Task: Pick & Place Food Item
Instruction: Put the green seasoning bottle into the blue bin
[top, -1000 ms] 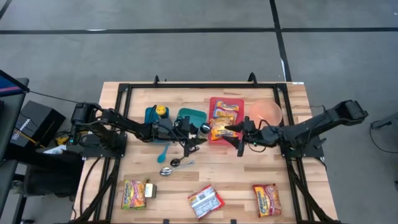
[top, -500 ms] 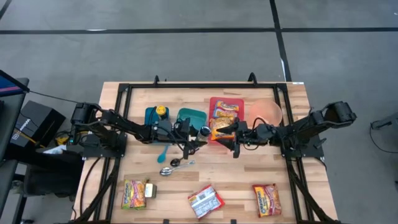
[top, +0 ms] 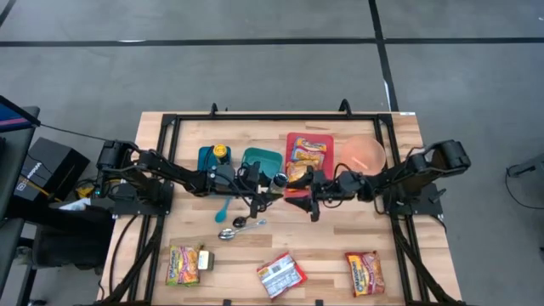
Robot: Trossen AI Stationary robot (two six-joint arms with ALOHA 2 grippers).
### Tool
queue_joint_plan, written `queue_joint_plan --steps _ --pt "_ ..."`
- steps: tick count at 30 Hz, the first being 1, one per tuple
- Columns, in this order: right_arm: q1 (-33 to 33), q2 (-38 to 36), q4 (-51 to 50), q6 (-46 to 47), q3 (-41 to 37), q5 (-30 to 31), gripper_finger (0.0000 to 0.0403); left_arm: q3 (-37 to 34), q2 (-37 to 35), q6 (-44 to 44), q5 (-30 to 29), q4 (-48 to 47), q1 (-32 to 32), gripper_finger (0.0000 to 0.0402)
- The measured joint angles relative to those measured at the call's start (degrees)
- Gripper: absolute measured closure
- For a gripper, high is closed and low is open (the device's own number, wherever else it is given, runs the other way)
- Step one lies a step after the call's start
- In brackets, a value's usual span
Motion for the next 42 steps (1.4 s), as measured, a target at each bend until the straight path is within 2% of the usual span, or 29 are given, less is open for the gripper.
queue_joint_plan --steps 8,21,30,37,42 --pt "-2.21 2.16 0.07 0.79 0.77 -4.52 0.0136 -0.02 0.0 -0.44 0.48 -1.04 -0.22 0.0234" --pt "-2.23 2.23 1.18 -2.13 0.7 -3.91 0.0132 -0.02 -0.02 -0.42 0.93 -1.03 -0.37 0.0234" --pt "-2.34 1.93 -6.53 -2.02 0.98 -2.7 0.0132 -0.02 0.11 -0.48 0.91 -3.31 -0.09 0.0234" --pt "-2.14 -5.59 -19.65 -1.36 -0.25 1.15 0.0132 0.09 -0.02 -0.38 1.11 -3.1 -0.14 0.0234" --pt "-0.91 -10.45 -17.68 -1.38 -3.31 4.32 0.0132 0.09 -0.22 -0.39 0.83 -3.22 -0.11 0.0234"
